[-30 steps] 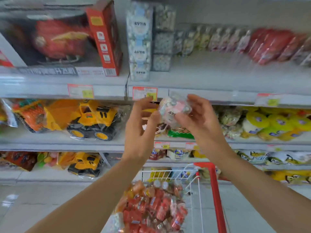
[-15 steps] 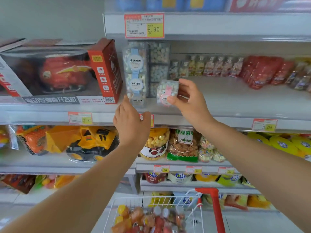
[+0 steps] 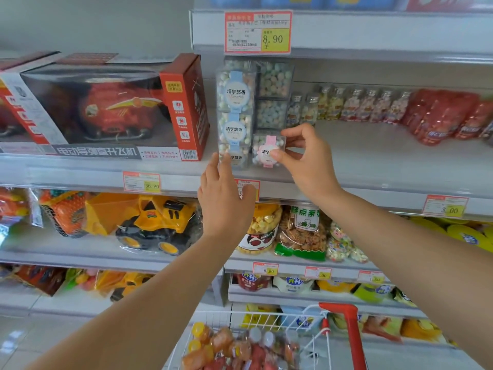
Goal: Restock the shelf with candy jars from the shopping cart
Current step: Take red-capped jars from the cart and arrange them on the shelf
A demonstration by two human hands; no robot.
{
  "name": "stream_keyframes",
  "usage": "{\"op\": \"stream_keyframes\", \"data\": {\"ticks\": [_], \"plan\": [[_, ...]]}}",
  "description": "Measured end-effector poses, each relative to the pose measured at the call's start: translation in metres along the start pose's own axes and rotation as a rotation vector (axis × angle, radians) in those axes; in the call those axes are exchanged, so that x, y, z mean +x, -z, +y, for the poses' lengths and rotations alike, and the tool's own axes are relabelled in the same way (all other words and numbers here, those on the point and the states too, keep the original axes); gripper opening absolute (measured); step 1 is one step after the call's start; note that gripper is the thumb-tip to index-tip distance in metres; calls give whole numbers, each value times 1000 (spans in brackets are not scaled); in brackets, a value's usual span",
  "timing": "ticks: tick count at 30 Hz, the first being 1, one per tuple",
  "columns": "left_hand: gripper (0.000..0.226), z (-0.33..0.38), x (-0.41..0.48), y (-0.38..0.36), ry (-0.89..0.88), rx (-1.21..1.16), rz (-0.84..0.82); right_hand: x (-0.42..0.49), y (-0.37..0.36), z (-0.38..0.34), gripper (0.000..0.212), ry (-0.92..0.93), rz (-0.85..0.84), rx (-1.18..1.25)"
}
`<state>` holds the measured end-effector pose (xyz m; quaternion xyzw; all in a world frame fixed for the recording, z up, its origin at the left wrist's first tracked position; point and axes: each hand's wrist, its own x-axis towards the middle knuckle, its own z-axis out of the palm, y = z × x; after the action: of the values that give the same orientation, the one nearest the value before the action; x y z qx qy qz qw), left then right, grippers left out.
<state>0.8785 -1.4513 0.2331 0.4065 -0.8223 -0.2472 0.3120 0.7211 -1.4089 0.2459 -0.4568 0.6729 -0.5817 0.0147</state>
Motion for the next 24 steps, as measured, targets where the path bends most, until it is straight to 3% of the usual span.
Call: {"op": "stream_keyframes", "data": {"ticks": [15,17,20,22,24], "plan": [[65,-10,-1,-2,-52,-27,-17,-7,-4,8,33,63,30,-132],[61,-15,-6,-1,-73,-43,26,-14,-4,2,37,105,101,-176],[45,-32,-22,4,-132,-56,170,-43,-8,-15,24,189,168,-106],[33,-56,-39,6,-112,-67,172,-74,-18,-23,13,176,93,-18],[24,-86,-62,4,-19,-77,68,-110,-36,-19,5,95,-51,48]]}}
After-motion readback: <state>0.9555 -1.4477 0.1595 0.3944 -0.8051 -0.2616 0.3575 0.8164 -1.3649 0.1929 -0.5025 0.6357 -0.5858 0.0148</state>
